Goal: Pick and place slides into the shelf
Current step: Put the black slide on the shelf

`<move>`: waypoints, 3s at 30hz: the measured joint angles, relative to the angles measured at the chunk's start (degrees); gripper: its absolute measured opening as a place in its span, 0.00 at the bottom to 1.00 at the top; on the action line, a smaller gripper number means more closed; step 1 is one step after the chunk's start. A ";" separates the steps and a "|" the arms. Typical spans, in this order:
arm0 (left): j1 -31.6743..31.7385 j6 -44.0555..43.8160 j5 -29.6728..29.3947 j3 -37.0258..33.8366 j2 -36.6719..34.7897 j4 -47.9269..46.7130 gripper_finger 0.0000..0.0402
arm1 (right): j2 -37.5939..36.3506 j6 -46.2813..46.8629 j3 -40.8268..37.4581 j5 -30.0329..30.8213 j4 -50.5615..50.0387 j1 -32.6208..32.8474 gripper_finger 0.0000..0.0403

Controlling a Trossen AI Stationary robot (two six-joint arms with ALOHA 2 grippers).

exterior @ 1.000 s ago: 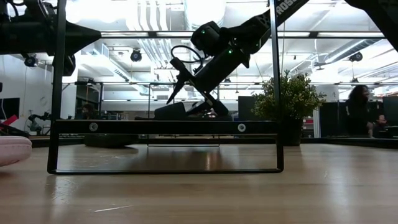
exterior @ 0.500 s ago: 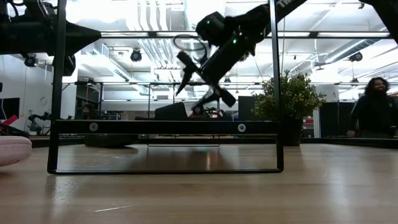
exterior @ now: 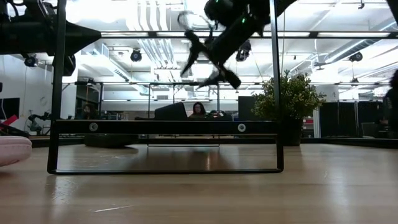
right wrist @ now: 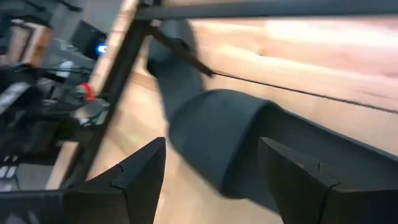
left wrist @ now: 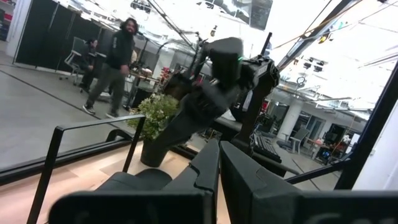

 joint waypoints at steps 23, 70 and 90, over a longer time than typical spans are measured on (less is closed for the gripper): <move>0.00 -0.26 -0.02 0.00 -0.05 0.21 0.00 | -21.65 -34.55 0.02 7.13 2.40 12.68 0.50; 0.02 1.58 -2.01 0.04 0.06 0.12 0.00 | -68.95 -45.27 -61.67 3.82 34.50 21.61 0.02; 0.04 -17.90 -8.83 2.98 2.39 -1.45 0.17 | -69.74 -37.32 -64.08 10.19 40.49 21.59 0.02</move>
